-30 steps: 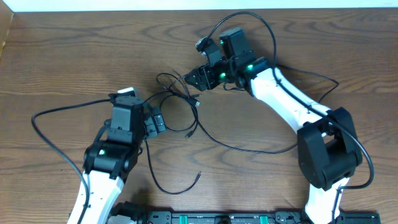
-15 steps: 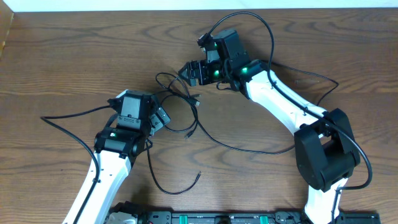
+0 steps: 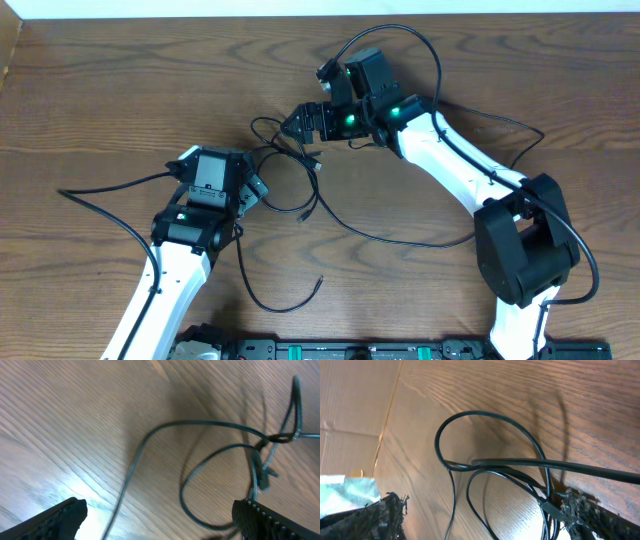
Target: Untangle cables
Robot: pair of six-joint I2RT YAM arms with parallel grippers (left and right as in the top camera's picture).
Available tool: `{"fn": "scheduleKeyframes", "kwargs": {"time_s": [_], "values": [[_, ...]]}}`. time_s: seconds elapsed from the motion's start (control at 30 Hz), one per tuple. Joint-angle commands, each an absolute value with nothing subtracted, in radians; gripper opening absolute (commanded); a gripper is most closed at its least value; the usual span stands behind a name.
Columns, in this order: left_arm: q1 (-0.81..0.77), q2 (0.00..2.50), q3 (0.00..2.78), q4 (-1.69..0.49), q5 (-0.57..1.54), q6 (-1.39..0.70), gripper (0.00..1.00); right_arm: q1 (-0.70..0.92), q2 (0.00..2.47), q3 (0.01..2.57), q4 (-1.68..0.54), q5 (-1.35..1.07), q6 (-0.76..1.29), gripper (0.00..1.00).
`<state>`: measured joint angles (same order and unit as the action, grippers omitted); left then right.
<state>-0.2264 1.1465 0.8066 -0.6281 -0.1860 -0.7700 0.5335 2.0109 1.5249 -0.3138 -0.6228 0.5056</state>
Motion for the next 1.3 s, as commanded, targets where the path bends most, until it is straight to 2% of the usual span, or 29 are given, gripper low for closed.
{"fn": "scheduleKeyframes", "kwargs": {"time_s": [0.0,0.3,0.5,0.87,1.07,1.27], "values": [[-0.226,1.15,0.806,-0.638,-0.271,-0.707,0.98,0.56,2.021,1.528,-0.31,-0.528,0.638,0.99],[-0.226,1.195,0.806,-0.627,-0.44,-0.717,0.98,0.616,2.027,1.528,-0.19,-0.335,0.845,0.99],[-0.226,1.328,0.806,-0.559,-0.439,-0.452,0.98,0.632,2.03,1.528,-0.169,-0.237,0.836,0.98],[-0.226,1.471,0.806,-0.426,-0.438,-0.17,0.98,0.628,2.064,1.528,-0.149,-0.228,0.863,0.98],[-0.226,1.506,0.806,-0.304,-0.435,-0.056,0.98,0.628,2.064,1.528,-0.146,-0.189,0.863,0.98],[-0.226,1.552,0.806,-0.21,-0.435,-0.052,0.98,0.623,2.064,1.528,-0.146,-0.189,0.864,0.97]]}}
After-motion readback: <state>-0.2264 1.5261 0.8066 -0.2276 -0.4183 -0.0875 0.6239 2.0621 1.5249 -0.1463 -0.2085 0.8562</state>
